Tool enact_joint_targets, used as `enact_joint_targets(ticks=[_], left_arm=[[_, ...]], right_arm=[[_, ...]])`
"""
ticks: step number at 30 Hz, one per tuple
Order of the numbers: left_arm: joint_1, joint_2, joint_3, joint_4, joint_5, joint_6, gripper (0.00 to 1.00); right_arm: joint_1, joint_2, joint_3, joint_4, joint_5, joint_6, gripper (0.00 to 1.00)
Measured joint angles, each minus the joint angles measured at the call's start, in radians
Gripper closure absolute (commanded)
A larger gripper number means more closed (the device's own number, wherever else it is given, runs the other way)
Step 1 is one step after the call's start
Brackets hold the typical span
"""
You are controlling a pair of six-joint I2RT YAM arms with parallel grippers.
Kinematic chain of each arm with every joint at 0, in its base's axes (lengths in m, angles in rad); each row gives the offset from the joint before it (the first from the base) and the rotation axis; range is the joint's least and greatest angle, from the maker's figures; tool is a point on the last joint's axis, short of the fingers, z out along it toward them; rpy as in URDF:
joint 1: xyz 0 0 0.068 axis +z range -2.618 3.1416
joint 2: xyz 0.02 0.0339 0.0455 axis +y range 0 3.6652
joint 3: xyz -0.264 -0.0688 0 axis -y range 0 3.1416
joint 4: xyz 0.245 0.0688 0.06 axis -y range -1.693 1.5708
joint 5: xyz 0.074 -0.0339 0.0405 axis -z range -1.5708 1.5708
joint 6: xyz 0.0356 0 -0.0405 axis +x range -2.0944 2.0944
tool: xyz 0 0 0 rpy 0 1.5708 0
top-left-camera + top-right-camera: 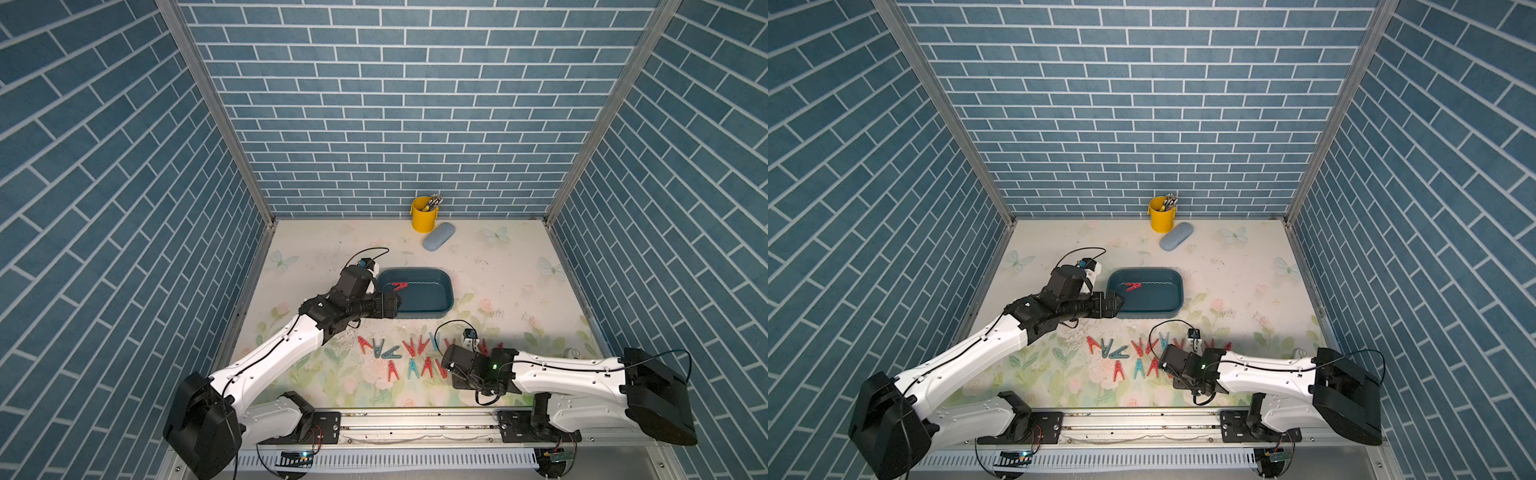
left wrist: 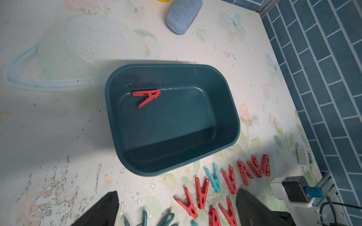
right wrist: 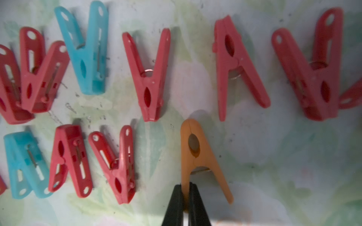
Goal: Take the clothespins out of the storage box
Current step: Place the clothespin at the center of the board.
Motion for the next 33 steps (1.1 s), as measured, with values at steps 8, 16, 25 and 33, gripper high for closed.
enact_joint_targets(ticks=[8,16,25,33], left_arm=[[0.000,-0.003,0.000,0.000,0.002,-0.011,0.00],[0.000,0.013,0.000,0.013,0.003,-0.023,0.00],[0.000,0.129,0.037,0.014,-0.016,-0.025,0.04],[0.000,0.256,0.130,0.003,-0.070,0.033,0.22]], right_arm=[[0.002,-0.004,-0.002,0.021,-0.003,0.017,0.71],[0.002,-0.052,0.033,-0.038,0.017,0.014,0.67],[-0.103,-0.066,0.203,-0.055,0.065,-0.118,0.57],[-0.280,-0.035,0.301,0.033,0.035,-0.340,0.48]])
